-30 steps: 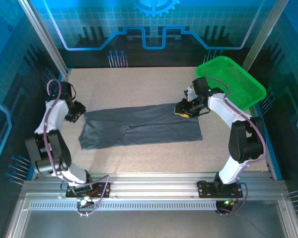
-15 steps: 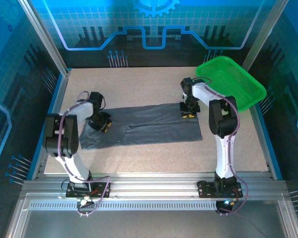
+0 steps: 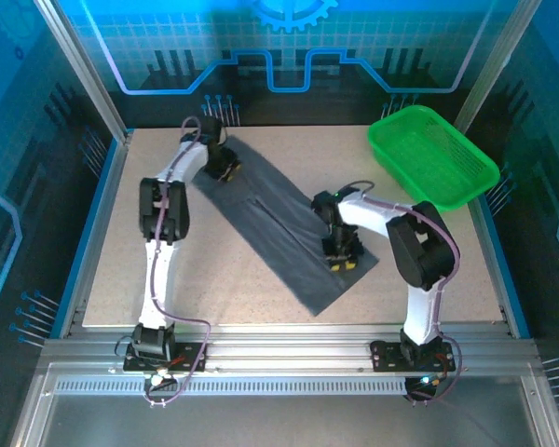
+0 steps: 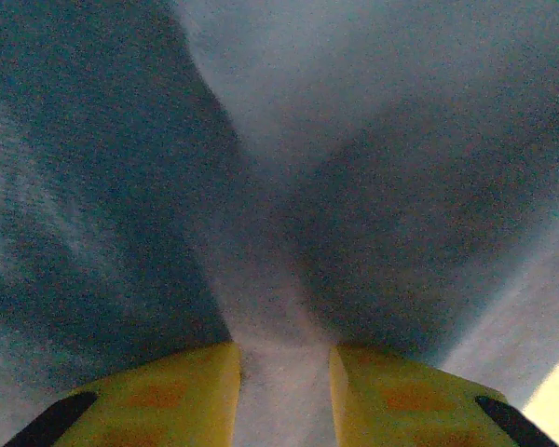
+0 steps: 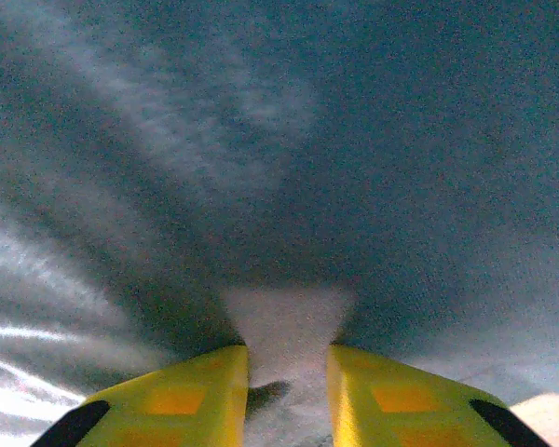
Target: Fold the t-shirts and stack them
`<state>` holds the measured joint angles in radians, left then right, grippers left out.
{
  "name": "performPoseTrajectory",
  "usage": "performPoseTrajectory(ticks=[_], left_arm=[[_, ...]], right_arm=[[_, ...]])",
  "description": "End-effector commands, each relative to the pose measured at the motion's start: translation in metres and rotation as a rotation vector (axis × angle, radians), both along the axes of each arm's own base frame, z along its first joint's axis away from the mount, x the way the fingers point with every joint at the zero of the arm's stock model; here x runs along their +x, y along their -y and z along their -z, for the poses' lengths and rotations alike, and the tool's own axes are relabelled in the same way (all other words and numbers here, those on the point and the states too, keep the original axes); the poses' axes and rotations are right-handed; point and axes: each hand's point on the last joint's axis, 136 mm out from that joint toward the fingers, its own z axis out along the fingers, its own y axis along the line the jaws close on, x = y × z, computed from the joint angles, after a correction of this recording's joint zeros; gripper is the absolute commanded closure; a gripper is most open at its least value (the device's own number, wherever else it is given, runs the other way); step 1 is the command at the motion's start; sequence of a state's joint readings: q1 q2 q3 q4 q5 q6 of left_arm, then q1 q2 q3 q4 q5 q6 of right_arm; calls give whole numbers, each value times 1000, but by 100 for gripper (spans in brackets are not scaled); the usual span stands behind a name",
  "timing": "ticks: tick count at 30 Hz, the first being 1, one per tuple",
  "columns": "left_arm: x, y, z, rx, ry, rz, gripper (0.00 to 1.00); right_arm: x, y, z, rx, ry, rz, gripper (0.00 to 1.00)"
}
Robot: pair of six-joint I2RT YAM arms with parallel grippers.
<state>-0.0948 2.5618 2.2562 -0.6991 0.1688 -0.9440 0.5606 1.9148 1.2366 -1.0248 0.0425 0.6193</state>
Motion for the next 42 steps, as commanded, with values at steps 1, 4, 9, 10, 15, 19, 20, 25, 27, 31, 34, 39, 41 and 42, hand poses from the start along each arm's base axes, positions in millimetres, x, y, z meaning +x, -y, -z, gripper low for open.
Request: performPoseTrajectory(ticks=[1, 4, 9, 10, 15, 19, 20, 25, 27, 31, 34, 39, 41, 42], left_arm=[[36, 74, 10, -157, 119, 91, 65], [65, 114, 4, -267, 245, 93, 64], [90, 137, -49, -344, 426, 93, 57], [91, 137, -67, -342, 453, 102, 56], [54, 118, -170, -207, 547, 159, 40], [-27, 97, -174, -165, 401, 133, 42], [-52, 95, -161, -160, 328, 138, 42], [-213, 93, -90, -169, -12, 255, 45], [-279, 91, -64, -171, -157, 312, 45], [-369, 95, -44, -216, -301, 415, 42], [-404, 103, -32, -272, -361, 434, 42], [-431, 120, -10, -279, -422, 446, 42], [-437, 121, -2, -249, -443, 452, 44], [-438, 123, 2, -247, -437, 451, 45]], right_arm=[[-25, -55, 3, 155, -46, 212, 71], [-19, -94, 0, 251, -30, 260, 70], [-6, -110, -15, 297, -8, 288, 68], [-5, -109, -21, 303, 1, 293, 68], [-8, -80, -55, 289, 110, 266, 61], [-18, -39, -65, 298, 175, 229, 51], [-23, -29, -64, 297, 177, 222, 49], [-48, 7, -48, 319, 122, 176, 45], [-58, 8, -38, 349, 87, 158, 44], [-63, 2, -20, 369, 32, 130, 44], [-60, -4, -6, 369, 9, 130, 48], [-57, -13, 4, 378, -22, 129, 61], [-59, -13, 4, 362, -35, 131, 67], [-61, -12, 5, 355, -39, 134, 69]])
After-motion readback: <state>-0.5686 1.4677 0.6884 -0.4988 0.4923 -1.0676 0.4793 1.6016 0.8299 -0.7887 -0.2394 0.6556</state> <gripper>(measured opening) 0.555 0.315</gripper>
